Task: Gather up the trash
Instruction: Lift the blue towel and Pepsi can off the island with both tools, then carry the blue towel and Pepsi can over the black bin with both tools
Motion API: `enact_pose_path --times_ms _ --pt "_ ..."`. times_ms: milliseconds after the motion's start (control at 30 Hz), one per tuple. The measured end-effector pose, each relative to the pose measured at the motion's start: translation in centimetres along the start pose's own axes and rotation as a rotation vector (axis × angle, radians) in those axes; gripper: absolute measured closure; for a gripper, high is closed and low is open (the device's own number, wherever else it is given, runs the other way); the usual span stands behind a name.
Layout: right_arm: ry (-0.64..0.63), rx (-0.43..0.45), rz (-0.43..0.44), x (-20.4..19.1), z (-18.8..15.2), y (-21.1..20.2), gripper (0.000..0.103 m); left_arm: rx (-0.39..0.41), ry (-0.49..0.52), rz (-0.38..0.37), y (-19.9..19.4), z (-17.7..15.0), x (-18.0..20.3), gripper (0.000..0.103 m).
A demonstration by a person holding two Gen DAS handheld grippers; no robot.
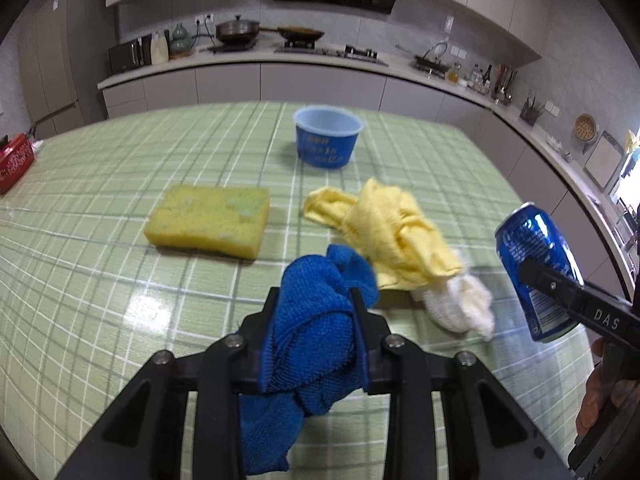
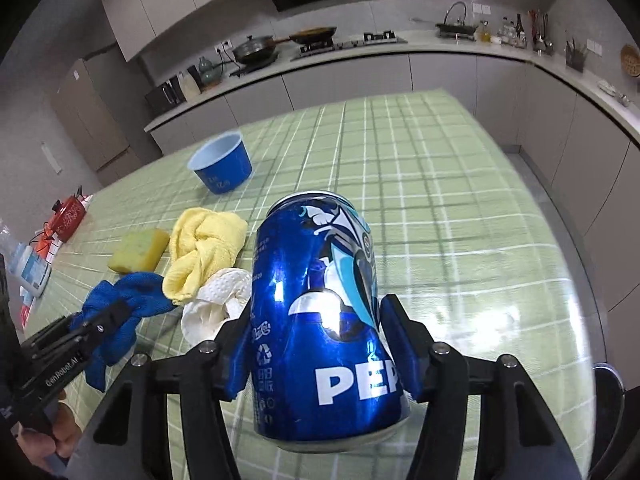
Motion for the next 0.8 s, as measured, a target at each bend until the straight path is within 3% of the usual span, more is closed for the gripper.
enact_pose_path --times_ms 267,400,567,800 --pt "0.001 0.037 0.024 1.9 -1.9 -4.2 0.043 0.067 -0.013 -0.020 -3.9 -0.8 2.6 0.070" --pt "0.029 0.055 0.014 2.9 -3.4 -6.3 0.044 0.084 0.032 -0.062 -5.5 -1.4 4.8 0.070" --pt "0.103 0.103 -0.041 5.2 -5.8 -9.6 0.044 0.090 0.123 -0.155 -6.5 -2.1 8.4 0.070" --pt "0.257 0.136 -0.180 11.0 -11.1 -15.3 0.044 0.025 0.262 -0.309 -6.0 -4.8 15.9 0.070"
Point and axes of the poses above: each gripper's, at about its wrist camera, not at the fingertips, and y roughly the way its jaws point, x to its right, z to its top, the point moved 4 cm from there along y, roughly the way its jaws point, and after that the axes turned 5 degrees about -x, right-handed, at the moved point
